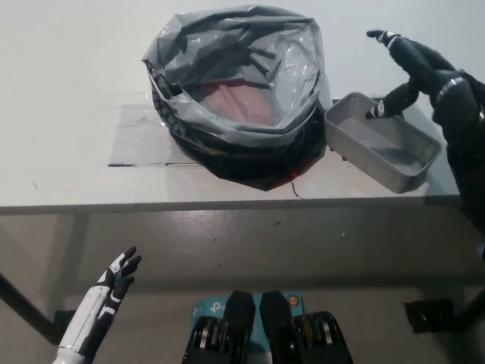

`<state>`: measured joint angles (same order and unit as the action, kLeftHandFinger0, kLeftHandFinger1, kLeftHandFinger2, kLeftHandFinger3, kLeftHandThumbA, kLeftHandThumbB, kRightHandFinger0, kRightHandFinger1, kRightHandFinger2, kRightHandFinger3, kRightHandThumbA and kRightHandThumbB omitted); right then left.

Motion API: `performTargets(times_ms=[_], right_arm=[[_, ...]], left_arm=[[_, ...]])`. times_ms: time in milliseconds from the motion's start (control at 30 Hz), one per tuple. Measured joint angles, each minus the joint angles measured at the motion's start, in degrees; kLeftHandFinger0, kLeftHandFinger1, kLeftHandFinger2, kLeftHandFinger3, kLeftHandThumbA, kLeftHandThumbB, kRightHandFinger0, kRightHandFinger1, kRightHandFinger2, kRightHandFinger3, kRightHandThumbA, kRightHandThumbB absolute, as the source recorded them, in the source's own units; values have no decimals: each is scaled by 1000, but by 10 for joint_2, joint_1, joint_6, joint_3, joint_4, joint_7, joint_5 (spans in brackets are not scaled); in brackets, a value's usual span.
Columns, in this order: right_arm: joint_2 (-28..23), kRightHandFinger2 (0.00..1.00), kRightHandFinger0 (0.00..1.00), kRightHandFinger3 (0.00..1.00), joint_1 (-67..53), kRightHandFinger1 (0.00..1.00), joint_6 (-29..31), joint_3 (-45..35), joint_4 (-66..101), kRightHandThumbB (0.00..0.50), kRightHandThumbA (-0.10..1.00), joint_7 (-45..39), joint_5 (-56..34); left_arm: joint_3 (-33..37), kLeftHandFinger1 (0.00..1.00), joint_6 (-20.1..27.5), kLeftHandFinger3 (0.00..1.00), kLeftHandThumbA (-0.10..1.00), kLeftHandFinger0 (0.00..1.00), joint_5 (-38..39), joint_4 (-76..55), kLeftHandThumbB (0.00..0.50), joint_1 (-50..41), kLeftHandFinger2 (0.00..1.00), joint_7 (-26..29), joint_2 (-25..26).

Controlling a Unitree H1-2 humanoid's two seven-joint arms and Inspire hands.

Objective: Use the right hand to pick up a small rectangular container and put it into a plastic bag and lift the bag

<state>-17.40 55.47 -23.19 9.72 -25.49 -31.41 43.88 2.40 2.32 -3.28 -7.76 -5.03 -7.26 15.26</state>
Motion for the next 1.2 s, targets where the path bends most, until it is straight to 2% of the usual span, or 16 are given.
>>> performTargets(times_ms=[133, 200, 267, 433, 500, 1200], right_arm=[[20, 1000, 1000, 1000, 23, 1000, -15, -10, -56, 500, 1000, -33, 12], [24, 1000, 1000, 1000, 28, 1000, -21, -10, -76, 482, 1000, -51, 13], [25, 1000, 1000, 1000, 32, 1000, -23, -12, -85, 500, 1000, -69, 14], [27, 1000, 1000, 1000, 47, 1000, -28, -25, -91, 487, 1000, -112, 18], [28, 1000, 1000, 1000, 52, 1000, -30, -27, -90, 498, 1000, -124, 22], [29, 1000, 1000, 1000, 54, 1000, -32, -26, -73, 499, 1000, -161, 125]], left_arm=[[0, 1000, 1, 1000, 1000, 1000, -3, 0, 259, 0, 1000, 0, 1], [0, 1000, 1, 1000, 1000, 1000, -5, 0, 255, 0, 1000, 0, 1], [0, 1000, 1, 1000, 996, 1000, -5, 0, 256, 0, 1000, 0, 1], [0, 1000, 1, 1000, 993, 1000, -6, -1, 242, 0, 1000, 0, 1], [0, 1000, 2, 1000, 994, 1000, -6, -1, 245, 0, 1000, 0, 1], [0, 1000, 13, 1000, 1000, 1000, -9, -1, 225, -3, 1000, 0, 1]])
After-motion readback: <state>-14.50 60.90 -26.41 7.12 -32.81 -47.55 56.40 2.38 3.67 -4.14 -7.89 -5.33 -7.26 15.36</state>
